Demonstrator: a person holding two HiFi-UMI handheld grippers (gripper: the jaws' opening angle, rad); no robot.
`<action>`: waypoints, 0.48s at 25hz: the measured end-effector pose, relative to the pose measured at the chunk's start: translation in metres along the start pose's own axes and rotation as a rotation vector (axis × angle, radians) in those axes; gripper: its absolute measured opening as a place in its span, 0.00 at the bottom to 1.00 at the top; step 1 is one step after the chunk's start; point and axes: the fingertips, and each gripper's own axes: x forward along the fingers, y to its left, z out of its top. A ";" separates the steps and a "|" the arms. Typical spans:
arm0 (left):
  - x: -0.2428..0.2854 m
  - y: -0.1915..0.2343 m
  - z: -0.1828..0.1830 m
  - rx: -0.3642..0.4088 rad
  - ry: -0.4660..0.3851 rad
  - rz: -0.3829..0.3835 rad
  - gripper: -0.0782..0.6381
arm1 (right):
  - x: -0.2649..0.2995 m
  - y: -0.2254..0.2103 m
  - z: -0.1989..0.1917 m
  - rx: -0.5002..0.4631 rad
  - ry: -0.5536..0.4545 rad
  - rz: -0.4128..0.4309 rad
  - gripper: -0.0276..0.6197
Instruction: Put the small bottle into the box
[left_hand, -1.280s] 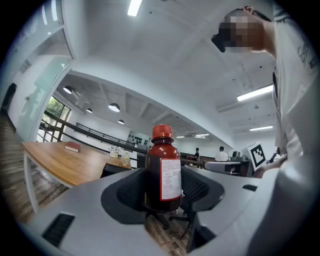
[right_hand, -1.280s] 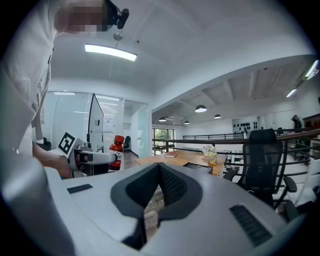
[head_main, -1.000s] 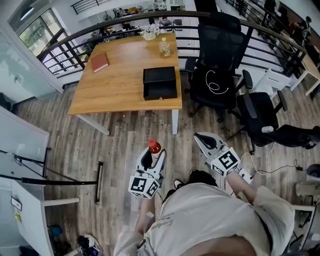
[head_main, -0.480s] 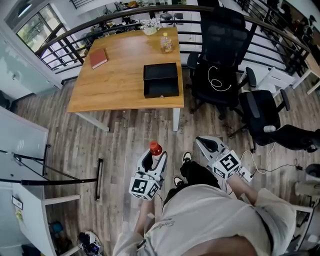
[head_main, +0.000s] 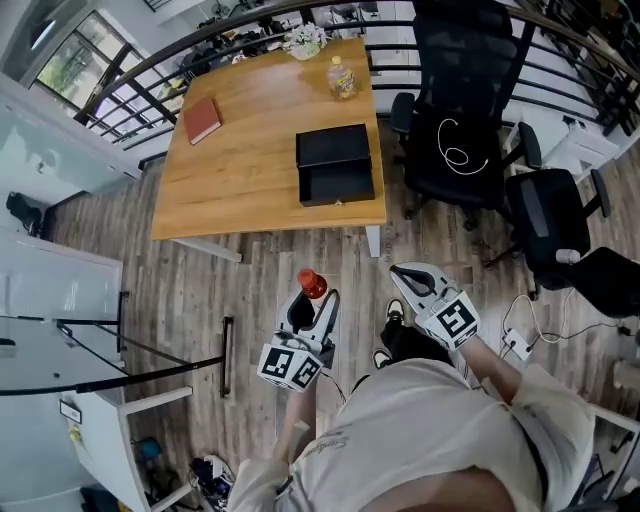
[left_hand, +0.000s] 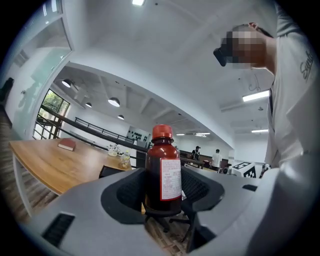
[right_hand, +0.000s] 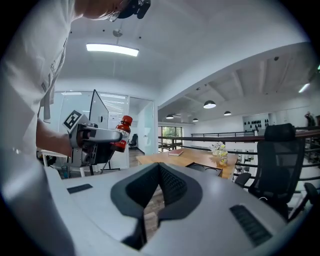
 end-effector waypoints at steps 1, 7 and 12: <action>0.009 0.005 0.007 -0.013 -0.010 -0.003 0.42 | 0.009 -0.010 -0.001 0.008 -0.009 0.006 0.03; 0.062 0.033 0.039 -0.011 -0.051 -0.015 0.42 | 0.053 -0.071 0.020 0.005 -0.085 -0.005 0.03; 0.089 0.045 0.053 0.018 -0.070 0.008 0.42 | 0.079 -0.093 0.017 0.006 -0.058 0.043 0.03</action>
